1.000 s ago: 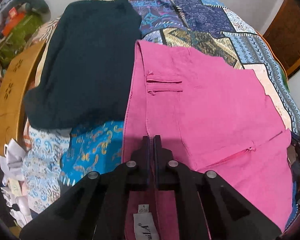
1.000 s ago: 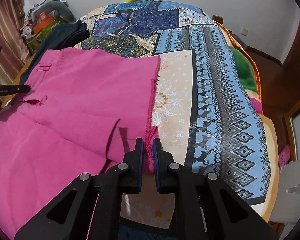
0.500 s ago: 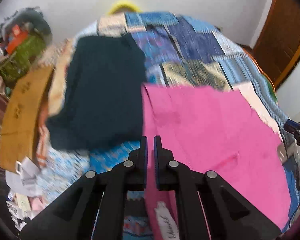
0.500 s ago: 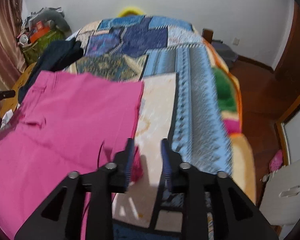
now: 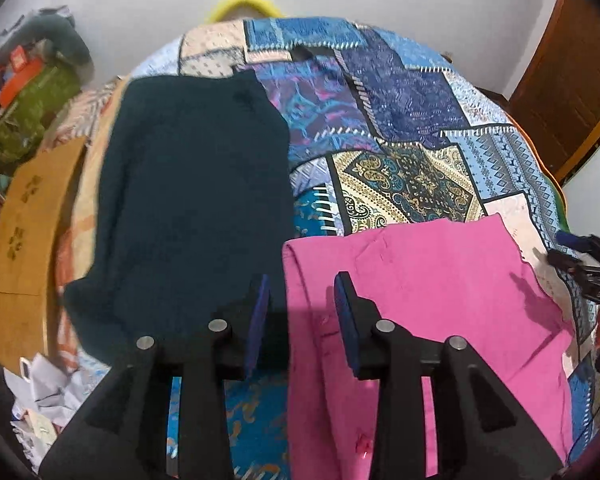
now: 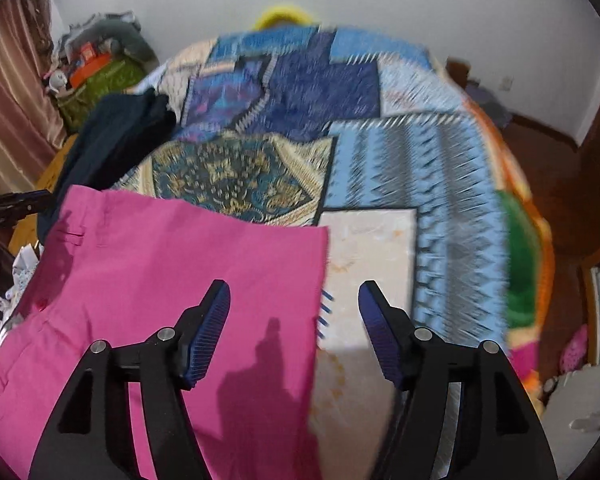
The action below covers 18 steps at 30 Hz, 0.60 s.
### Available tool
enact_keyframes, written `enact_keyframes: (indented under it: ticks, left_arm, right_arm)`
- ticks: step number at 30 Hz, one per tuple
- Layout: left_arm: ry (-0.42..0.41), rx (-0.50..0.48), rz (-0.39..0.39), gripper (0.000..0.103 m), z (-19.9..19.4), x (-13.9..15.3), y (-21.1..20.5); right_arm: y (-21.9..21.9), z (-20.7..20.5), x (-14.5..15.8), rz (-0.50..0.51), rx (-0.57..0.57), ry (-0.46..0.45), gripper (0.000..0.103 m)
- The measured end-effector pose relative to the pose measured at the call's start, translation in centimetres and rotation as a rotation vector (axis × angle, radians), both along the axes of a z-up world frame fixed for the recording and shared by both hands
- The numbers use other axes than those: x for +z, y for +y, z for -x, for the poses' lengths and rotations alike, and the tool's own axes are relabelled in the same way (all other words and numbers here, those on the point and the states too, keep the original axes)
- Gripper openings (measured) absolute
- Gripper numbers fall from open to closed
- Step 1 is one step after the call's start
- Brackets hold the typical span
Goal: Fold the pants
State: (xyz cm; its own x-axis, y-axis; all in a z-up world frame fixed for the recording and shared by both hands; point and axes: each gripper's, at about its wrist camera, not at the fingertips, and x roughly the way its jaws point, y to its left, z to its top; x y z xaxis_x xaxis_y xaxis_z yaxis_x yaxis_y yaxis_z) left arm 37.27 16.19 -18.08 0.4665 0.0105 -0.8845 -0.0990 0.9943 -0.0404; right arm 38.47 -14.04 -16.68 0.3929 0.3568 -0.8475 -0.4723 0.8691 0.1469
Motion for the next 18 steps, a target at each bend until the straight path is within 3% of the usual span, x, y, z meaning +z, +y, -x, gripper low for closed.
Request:
enact_keyframes:
  ticks: [4, 12, 13, 15, 17, 18]
  left_arm:
    - [0.025, 0.003, -0.003, 0.043, -1.6, -1.9, 0.1]
    - [-0.006, -0.035, -0.026, 0.044, -2.5, -2.9, 0.0]
    - [-0.012, -0.046, -0.046, 0.043, -2.5, -3.0, -0.2]
    - [-0.024, -0.060, -0.081, 0.028, -2.4, -3.1, -0.6]
    - [-0.031, -0.056, -0.117, 0.017, -2.3, -3.2, -1.0]
    - [-0.036, -0.052, -0.131, 0.014, -2.2, -3.2, -1.1]
  right_arm:
    - [1.1, -3.0, -2.8, -0.003, -0.015, 0.075, 0.063]
    - [2.0, -6.6, -5.8, 0.002, -0.016, 0.109, 0.062]
    - [2.2, -6.6, -5.9, 0.003, -0.011, 0.106, 0.059]
    - [2.7, -6.5, -6.2, 0.013, 0.003, 0.111, 0.042]
    - [3.3, -6.4, -6.5, 0.036, 0.016, 0.111, 0.018]
    - [3.6, -6.3, -6.7, 0.048, 0.027, 0.109, 0.012]
